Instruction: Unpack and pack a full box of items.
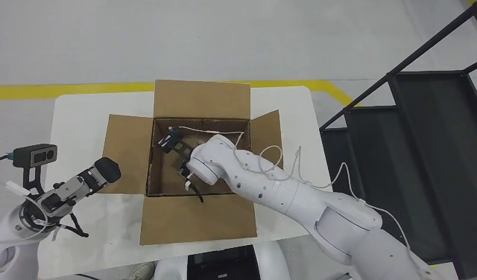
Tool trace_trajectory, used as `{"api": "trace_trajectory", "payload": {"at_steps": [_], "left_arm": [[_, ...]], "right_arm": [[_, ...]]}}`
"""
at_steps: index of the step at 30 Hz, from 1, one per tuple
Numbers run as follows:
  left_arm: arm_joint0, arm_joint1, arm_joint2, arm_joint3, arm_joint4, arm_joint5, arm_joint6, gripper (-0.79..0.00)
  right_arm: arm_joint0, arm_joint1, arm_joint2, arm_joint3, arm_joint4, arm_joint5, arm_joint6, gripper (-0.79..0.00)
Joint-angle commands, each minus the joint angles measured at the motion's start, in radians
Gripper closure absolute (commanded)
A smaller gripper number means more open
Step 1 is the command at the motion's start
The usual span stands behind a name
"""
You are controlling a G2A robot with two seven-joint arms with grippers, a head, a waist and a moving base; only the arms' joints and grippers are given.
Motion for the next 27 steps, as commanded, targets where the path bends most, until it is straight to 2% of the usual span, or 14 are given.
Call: {"api": "trace_trajectory", "payload": {"at_steps": [1, 6, 7, 9, 10, 19, 23, 27], "left_arm": [[0.000, 0.000, 0.000, 0.000, 0.000, 0.000, 0.000, -0.785], [0.000, 0.000, 0.000, 0.000, 0.000, 0.000, 0.000, -0.785], [0.000, 0.000, 0.000, 0.000, 0.000, 0.000, 0.000, -0.785], [0.000, 0.000, 0.000, 0.000, 0.000, 0.000, 0.000, -0.785], [0.000, 0.000, 0.000, 0.000, 0.000, 0.000, 0.000, -0.785], [0.000, 0.000, 0.000, 0.000, 0.000, 0.000, 0.000, -0.785], [0.000, 0.000, 0.000, 0.000, 0.000, 0.000, 0.000, -0.785], [0.000, 0.000, 0.000, 0.000, 0.000, 0.000, 0.000, -0.785]], "right_arm": [[0.018, -0.021, -0.015, 0.044, 0.014, -0.005, 0.002, -0.785], [0.050, -0.065, -0.036, 0.140, 0.048, -0.015, -0.004, -0.785], [0.055, -0.073, -0.040, 0.158, 0.050, -0.015, -0.004, -0.628], [0.064, -0.088, -0.046, 0.191, 0.056, -0.019, -0.005, -0.160], [0.067, -0.095, -0.048, 0.206, 0.058, -0.020, -0.006, 0.000], [0.077, -0.130, -0.052, 0.273, 0.043, -0.015, -0.002, 0.000], [0.067, -0.124, -0.036, 0.253, 0.015, -0.004, 0.007, 0.000], [0.043, -0.097, 0.006, 0.173, -0.026, -0.001, 0.009, 0.000]]}}
